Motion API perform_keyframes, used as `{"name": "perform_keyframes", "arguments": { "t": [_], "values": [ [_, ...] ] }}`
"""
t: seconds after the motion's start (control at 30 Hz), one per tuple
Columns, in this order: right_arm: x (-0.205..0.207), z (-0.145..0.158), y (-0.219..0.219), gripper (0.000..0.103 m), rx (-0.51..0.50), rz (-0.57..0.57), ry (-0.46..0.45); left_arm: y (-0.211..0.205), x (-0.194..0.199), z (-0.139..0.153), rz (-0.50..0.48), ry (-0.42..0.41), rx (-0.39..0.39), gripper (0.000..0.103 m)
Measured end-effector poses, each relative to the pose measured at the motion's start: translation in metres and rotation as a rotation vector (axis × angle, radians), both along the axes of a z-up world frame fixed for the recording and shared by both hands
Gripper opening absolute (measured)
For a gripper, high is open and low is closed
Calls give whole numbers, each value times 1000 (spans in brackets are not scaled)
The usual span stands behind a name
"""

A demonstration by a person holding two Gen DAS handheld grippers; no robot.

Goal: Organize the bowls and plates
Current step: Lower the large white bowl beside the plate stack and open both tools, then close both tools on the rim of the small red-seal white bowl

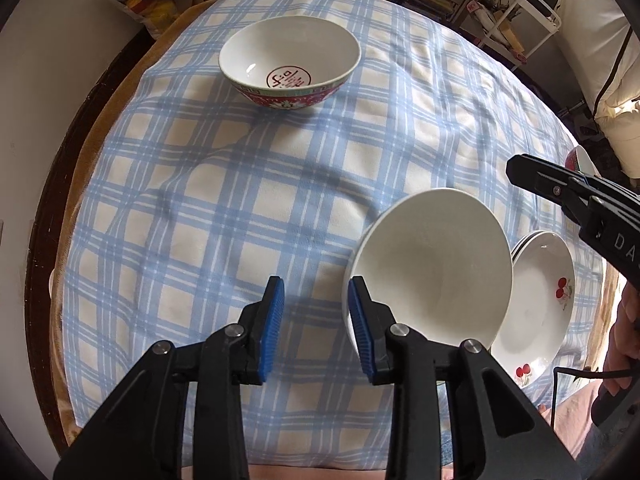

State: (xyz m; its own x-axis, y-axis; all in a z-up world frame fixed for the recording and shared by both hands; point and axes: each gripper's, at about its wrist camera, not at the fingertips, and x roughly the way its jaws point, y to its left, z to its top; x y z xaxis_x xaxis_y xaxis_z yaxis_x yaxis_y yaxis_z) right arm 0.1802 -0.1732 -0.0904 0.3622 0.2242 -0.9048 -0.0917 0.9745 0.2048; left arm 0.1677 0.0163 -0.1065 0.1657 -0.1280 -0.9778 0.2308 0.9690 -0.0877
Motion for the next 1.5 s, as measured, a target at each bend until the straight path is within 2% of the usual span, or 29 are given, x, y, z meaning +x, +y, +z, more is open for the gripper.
{"name": "perform_keyframes", "arguments": {
  "t": [0.03, 0.1, 0.13, 0.17, 0.2, 0.27, 0.4, 0.5, 0.6, 0.77, 1.03, 1.07, 1.1, 1.13, 1.2, 1.27, 1.3, 1.33, 1.4, 1.43, 1.5],
  "values": [
    [4, 1, 1, 9, 6, 0, 1, 2, 1, 4, -1, -18, 19, 39],
    [13, 4, 4, 12, 21, -1, -1, 6, 6, 14, -5, -53, 37, 52],
    [18, 6, 5, 16, 26, 1, -2, 8, 9, 19, -5, -68, 33, 54],
    [23, 7, 7, 27, 33, 5, -2, 10, 15, 23, -3, -78, 27, 54],
    [28, 8, 8, 43, 42, 6, -5, 13, 22, 27, 5, -87, 20, 55],
    [37, 11, 11, 57, 62, 3, -22, 19, 35, 34, 28, -99, 8, 60],
    [58, 13, 17, 68, 80, -4, -26, 25, 65, 41, 47, -136, 13, 80],
    [75, 11, 23, 68, 73, -6, -15, 26, 88, 41, 54, -178, 75, 87],
    [93, 6, 29, 70, 65, -1, -5, 29, 111, 32, 58, -186, 139, 91],
    [120, -13, 35, 77, 68, -19, 30, 38, 144, 9, 92, -150, 124, 91],
    [151, -46, 41, 77, 49, -66, 100, 49, 174, -28, 123, -102, 119, 90],
    [153, -50, 41, 77, 40, -69, 108, 50, 176, -32, 128, -97, 111, 89],
    [156, -53, 42, 77, 28, -73, 118, 51, 176, -34, 136, -95, 98, 80],
    [158, -55, 43, 77, 23, -72, 127, 52, 177, -36, 140, -87, 80, 78],
    [162, -59, 45, 76, 26, -63, 142, 52, 178, -41, 140, -67, 32, 60],
    [164, -63, 48, 72, 25, -58, 153, 50, 178, -44, 138, -51, -2, 49],
    [165, -65, 49, 59, 23, -56, 163, 49, 177, -45, 137, -44, -23, 43],
    [166, -67, 49, 52, 34, -54, 172, 48, 176, -46, 140, -36, -50, 38],
    [167, -72, 50, 19, 117, -49, 192, 46, 174, -44, 140, -24, -111, 18],
    [167, -74, 50, 13, 168, -47, 211, 43, 172, -44, 133, -19, -122, 15],
    [167, -75, 53, 9, 182, -51, 229, 38, 169, -43, 122, -20, -122, 8]
  ]
}}
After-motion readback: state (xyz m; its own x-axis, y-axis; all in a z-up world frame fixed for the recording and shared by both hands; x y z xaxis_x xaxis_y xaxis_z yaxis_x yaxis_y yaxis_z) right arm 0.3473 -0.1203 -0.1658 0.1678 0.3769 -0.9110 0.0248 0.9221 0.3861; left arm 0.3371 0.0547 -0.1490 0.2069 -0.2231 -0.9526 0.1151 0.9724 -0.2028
